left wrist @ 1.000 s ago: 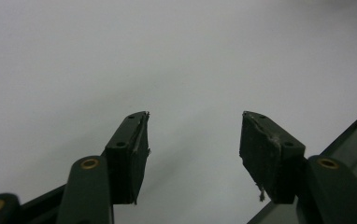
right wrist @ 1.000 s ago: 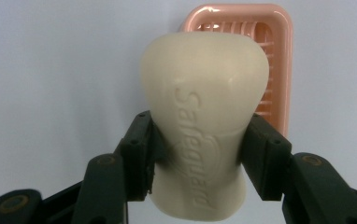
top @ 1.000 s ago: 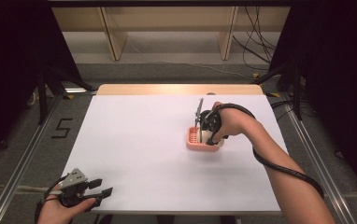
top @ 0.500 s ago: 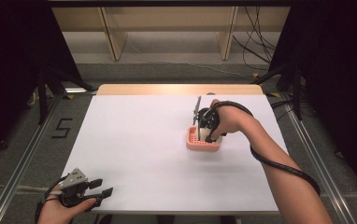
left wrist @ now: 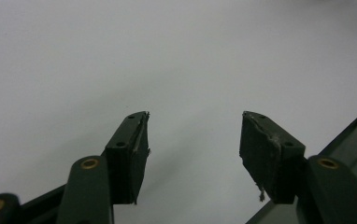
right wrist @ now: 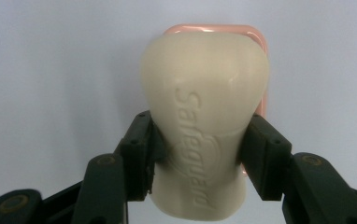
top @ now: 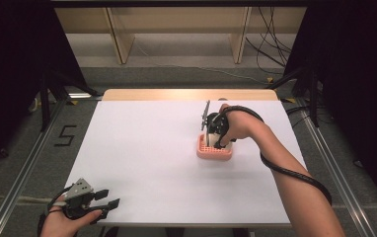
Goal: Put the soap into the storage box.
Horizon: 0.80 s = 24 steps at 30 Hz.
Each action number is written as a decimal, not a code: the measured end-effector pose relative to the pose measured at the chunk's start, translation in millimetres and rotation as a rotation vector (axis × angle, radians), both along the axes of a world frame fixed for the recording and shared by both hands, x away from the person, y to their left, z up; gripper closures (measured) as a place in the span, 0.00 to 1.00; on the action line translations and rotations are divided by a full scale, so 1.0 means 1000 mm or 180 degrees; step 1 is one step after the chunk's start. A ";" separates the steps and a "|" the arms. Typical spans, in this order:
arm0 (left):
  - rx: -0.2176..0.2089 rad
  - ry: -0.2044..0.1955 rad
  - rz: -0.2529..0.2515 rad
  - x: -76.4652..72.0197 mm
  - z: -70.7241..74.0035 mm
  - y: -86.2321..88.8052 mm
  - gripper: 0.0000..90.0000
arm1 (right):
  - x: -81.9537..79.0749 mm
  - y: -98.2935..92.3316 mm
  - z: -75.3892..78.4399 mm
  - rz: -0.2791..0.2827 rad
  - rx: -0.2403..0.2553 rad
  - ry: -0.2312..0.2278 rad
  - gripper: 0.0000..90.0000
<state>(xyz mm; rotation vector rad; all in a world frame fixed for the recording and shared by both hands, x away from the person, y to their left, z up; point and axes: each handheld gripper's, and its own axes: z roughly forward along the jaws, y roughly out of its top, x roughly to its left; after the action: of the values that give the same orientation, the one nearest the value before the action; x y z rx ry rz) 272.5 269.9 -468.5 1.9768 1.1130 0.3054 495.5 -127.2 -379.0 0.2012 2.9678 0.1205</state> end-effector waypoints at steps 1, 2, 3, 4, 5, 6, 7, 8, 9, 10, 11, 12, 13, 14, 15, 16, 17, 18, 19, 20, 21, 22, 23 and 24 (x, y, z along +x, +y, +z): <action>-0.0016 -0.0002 0.0004 0.000 0.000 0.000 0.46 | 0.003 0.001 -0.001 0.0101 0.0020 -0.0025 0.56; -0.0013 0.0003 0.0000 0.000 0.000 0.000 0.46 | 0.002 0.001 -0.002 0.0011 0.0011 -0.0007 0.56; -0.0029 -0.0019 0.0018 0.000 0.000 -0.001 0.46 | 0.003 0.002 -0.002 0.0051 0.0018 -0.0012 0.56; -0.0018 -0.0016 0.0013 0.000 0.000 0.000 0.46 | 0.003 0.002 -0.003 -0.0013 0.0015 0.0009 0.56; 0.0006 -0.0024 -0.0009 0.000 0.000 0.000 0.46 | 0.002 0.003 -0.003 -0.0043 0.0002 0.0004 0.56; 0.0021 0.0005 -0.0027 0.000 0.001 0.001 0.46 | 0.004 0.003 -0.004 0.0019 0.0004 0.0004 0.56; 0.0007 -0.0022 0.0002 0.000 0.000 0.000 0.46 | 0.006 0.004 -0.005 0.0101 0.0022 -0.0023 0.56; 0.0004 -0.0014 -0.0010 0.000 0.000 0.000 0.46 | 0.007 0.004 -0.005 0.0149 0.0026 -0.0051 0.56; 0.0005 -0.0015 -0.0008 0.000 0.000 0.000 0.46 | 0.006 0.005 -0.005 0.0036 0.0013 -0.0021 0.56; 0.0012 -0.0008 -0.0019 0.000 0.000 0.001 0.46 | 0.005 0.005 -0.005 -0.0043 -0.0008 0.0004 0.56; 0.0011 -0.0015 -0.0011 0.000 0.000 0.001 0.46 | 0.005 0.005 -0.006 -0.0051 -0.0021 0.0012 0.56; 0.0014 -0.0014 -0.0008 0.000 0.000 0.001 0.46 | 0.005 0.006 -0.007 -0.0052 -0.0029 -0.0018 0.56; 0.0012 -0.0010 -0.0016 0.000 0.000 0.001 0.46 | 0.007 0.006 -0.008 -0.0003 -0.0036 -0.0027 0.56; 0.0009 -0.0019 -0.0011 0.000 0.000 0.001 0.46 | 0.007 0.007 -0.008 0.0002 -0.0001 -0.0026 0.56; 0.0019 0.0001 -0.0030 0.000 0.001 0.001 0.46 | 0.008 0.007 -0.009 0.0003 -0.0005 -0.0029 0.56; 0.0017 -0.0003 -0.0026 0.000 0.001 0.001 0.46 | 0.012 0.006 -0.010 0.0184 0.0023 -0.0092 0.56; 0.0014 -0.0004 -0.0026 0.000 0.000 0.001 0.46 | 0.012 0.007 -0.010 0.0135 0.0011 -0.0076 0.56; 0.0015 -0.0003 -0.0027 0.000 0.000 0.001 0.46 | 0.011 0.007 -0.010 0.0126 0.0016 -0.0073 0.56; 0.0017 -0.0003 -0.0029 0.000 0.001 0.001 0.46 | 0.013 0.007 -0.011 0.0143 0.0015 -0.0086 0.56; 0.0017 -0.0004 -0.0029 0.000 0.001 0.001 0.46 | 0.013 0.006 -0.012 0.0111 0.0010 -0.0075 0.56; 0.0020 -0.0003 -0.0029 0.000 0.001 0.001 0.46 | 0.015 0.006 -0.013 0.0195 0.0008 -0.0093 0.56; 0.0014 -0.0006 -0.0027 0.000 0.001 0.001 0.46 | 0.014 0.007 -0.013 0.0151 -0.0006 -0.0076 0.56; 0.0016 -0.0002 -0.0026 0.000 0.001 0.001 0.46 | 0.013 0.007 -0.014 0.0085 -0.0012 -0.0071 0.56; 0.0019 -0.0004 -0.0029 0.000 0.001 0.001 0.46 | 0.014 0.007 -0.014 0.0097 -0.0025 -0.0073 0.56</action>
<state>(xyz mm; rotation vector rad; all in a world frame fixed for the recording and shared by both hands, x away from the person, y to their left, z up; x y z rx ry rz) 272.8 271.2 -467.8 1.9860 1.1032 0.3054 509.3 -120.4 -393.4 0.1528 2.9486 0.1138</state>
